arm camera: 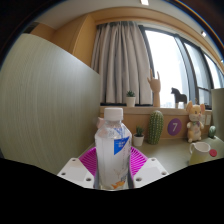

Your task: Pour water

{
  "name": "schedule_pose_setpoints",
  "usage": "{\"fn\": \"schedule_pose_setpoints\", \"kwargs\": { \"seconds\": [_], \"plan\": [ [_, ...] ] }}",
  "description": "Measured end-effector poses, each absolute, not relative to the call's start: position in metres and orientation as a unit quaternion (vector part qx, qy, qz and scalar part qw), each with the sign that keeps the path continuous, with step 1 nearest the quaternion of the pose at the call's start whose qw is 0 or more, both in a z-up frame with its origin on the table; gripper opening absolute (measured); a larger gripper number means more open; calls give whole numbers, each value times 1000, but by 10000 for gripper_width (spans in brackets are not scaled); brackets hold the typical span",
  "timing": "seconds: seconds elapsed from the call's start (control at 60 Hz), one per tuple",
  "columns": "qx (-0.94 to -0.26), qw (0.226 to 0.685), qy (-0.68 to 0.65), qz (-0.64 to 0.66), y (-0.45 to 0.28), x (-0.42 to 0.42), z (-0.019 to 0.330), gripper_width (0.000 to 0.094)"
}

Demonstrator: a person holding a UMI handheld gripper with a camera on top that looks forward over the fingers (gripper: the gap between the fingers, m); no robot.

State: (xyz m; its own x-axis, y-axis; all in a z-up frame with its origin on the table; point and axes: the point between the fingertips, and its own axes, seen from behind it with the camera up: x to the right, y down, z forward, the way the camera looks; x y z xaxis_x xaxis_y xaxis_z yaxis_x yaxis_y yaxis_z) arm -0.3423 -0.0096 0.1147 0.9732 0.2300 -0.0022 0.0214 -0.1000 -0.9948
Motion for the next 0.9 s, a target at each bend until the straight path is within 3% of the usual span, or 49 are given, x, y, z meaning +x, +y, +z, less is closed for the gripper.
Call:
{"fn": "schedule_pose_setpoints", "kwargs": {
  "seconds": [0.1,0.267,0.45,0.667,0.9],
  "plan": [
    [-734,667,-84,92,-10,-344,116,336],
    [-742,660,-66,99,-8,-338,116,336],
    [-721,650,96,221,10,-263,148,338],
    [-614,606,302,406,26,-179,175,337],
    [-462,517,465,549,36,-114,185,335]
  ]
}}
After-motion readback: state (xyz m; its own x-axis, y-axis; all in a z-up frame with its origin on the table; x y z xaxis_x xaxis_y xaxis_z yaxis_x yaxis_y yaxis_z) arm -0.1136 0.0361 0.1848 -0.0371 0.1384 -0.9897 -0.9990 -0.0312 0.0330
